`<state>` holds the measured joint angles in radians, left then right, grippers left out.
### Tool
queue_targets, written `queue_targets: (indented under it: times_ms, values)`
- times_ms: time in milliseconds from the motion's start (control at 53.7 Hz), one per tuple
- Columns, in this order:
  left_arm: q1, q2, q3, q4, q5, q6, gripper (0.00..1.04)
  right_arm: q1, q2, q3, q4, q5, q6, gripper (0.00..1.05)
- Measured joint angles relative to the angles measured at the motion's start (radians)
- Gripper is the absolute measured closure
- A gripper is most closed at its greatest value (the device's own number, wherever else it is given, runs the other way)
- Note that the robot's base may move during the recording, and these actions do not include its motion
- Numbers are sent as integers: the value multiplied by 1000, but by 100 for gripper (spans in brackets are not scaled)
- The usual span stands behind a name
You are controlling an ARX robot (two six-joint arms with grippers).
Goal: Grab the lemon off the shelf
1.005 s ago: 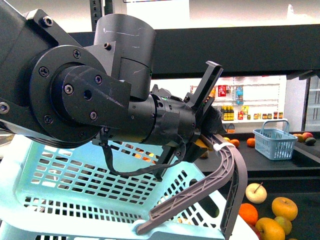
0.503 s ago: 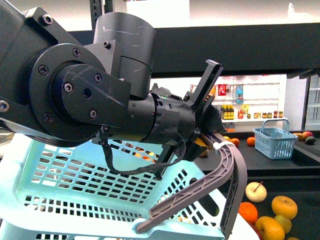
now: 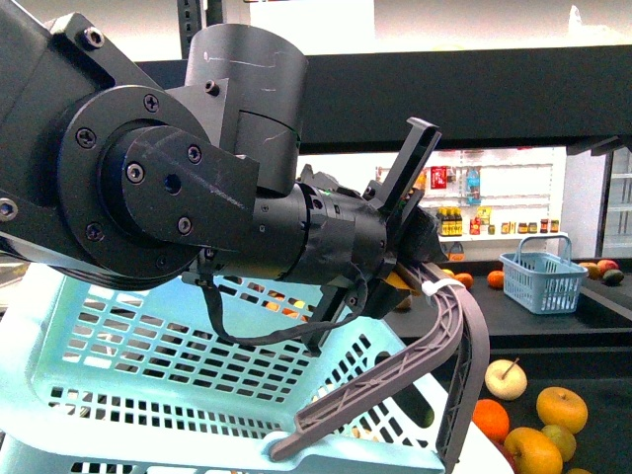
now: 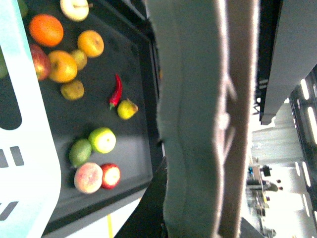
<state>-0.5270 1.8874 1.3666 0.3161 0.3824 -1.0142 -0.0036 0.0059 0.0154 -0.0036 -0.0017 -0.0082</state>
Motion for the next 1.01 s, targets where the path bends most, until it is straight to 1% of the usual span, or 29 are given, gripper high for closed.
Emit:
queue_targets:
  times_ms: [56, 130, 279, 372, 465, 614, 763, 782, 875, 1005]
  values:
    - [-6, 0, -13, 57, -77, -4, 98, 0, 0, 0, 0, -1, 1, 6]
    - [-8, 0, -14, 87, -150, 8, 98, 0, 0, 0, 0, -1, 1, 8]
    - [12, -1, -15, 122, -183, 19, 98, 0, 0, 0, 0, 0, 1, 8]
    - [32, -5, -37, 162, -212, -20, 98, 0, 0, 0, 0, 0, 1, 8]
    - [70, -22, -74, 229, -263, -72, 98, 0, 0, 0, 0, 0, 1, 8]
    - [152, -61, -139, 350, -345, -179, 98, 0, 0, 0, 0, 0, 1, 8]
    - [261, -103, -188, 437, -406, -283, 98, 0, 0, 0, 0, 0, 1, 8]
    - [287, -109, -198, 456, -410, -301, 98, 0, 0, 0, 0, 0, 1, 8]
    - [363, -124, -223, 495, -404, -338, 98, 0, 0, 0, 0, 0, 1, 8]
    - [459, -129, -251, 539, -346, -375, 98, 0, 0, 0, 0, 0, 1, 8]
